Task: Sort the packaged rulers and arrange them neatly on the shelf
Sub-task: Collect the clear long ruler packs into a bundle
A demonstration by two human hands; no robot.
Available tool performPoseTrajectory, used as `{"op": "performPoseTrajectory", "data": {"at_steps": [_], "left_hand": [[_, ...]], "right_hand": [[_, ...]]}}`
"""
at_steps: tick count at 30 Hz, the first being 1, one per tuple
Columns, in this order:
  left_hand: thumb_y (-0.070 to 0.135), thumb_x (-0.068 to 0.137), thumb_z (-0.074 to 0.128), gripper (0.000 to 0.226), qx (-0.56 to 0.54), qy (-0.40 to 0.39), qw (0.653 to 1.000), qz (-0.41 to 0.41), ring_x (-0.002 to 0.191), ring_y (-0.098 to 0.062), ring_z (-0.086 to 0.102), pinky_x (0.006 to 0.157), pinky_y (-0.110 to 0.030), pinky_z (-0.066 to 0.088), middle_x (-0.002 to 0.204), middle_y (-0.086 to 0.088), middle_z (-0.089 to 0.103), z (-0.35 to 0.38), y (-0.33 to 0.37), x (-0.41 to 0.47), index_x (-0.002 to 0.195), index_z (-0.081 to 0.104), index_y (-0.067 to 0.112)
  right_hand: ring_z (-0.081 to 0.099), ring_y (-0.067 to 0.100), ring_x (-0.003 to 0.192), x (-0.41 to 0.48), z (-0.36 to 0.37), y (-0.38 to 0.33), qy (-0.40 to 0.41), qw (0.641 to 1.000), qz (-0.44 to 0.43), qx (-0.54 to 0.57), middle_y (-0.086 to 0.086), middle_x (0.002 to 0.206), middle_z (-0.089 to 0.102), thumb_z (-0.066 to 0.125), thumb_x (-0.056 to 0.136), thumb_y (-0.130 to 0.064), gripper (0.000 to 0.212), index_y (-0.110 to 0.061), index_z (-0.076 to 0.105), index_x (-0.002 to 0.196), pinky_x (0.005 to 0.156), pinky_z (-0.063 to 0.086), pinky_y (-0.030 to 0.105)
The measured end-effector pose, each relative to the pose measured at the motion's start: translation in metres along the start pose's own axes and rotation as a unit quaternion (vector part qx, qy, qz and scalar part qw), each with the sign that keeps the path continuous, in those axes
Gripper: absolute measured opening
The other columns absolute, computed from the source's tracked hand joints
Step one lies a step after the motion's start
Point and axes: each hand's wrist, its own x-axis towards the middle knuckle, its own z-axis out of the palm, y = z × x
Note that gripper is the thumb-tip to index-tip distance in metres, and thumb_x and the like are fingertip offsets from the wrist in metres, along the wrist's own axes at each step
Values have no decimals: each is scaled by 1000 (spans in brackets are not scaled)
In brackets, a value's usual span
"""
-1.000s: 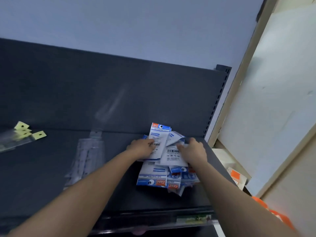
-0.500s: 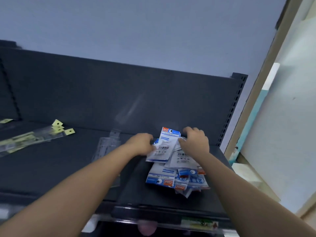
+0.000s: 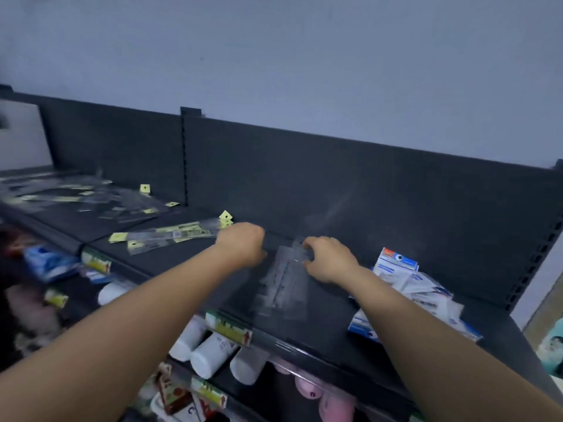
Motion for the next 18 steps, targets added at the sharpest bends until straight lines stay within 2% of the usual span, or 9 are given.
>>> {"op": "performPoseTrajectory", "data": {"at_steps": [4,7,12,18], "left_hand": [[38,91,57,36,17,-18,998,-62,111,-29,58,79,-34,45,120,-9,61,-5,-59,-23,115,58,12],[40,91,57,33,30,-30,995,-93,109,-28,58,82,-37,49,116,-7,62,-7,-105,-38,109,60,13],[38,93,54,26,20,-47,988,-145,91,-26,59,67,-34,45,101,-4,62,-9,-177,-58,96,59,13],[34,92,55,25,15,-48,980,-193,78,-24,51,63,-32,41,81,-1,51,-10,-263,-67,77,49,15]], "right_hand": [[46,25,125,18,7,-56,-20,998,-65,7,3,135,53,55,93,-33,44,-21,49,135,97,44,36],[48,24,124,33,13,-97,-37,994,-99,17,1,134,54,57,92,-37,44,-23,50,133,95,44,34],[51,24,121,60,27,-167,-48,989,-137,22,1,132,56,58,90,-38,41,-25,54,129,96,46,35],[54,24,117,99,45,-250,-52,984,-166,33,0,128,59,58,90,-36,36,-24,56,125,91,47,34]]}}
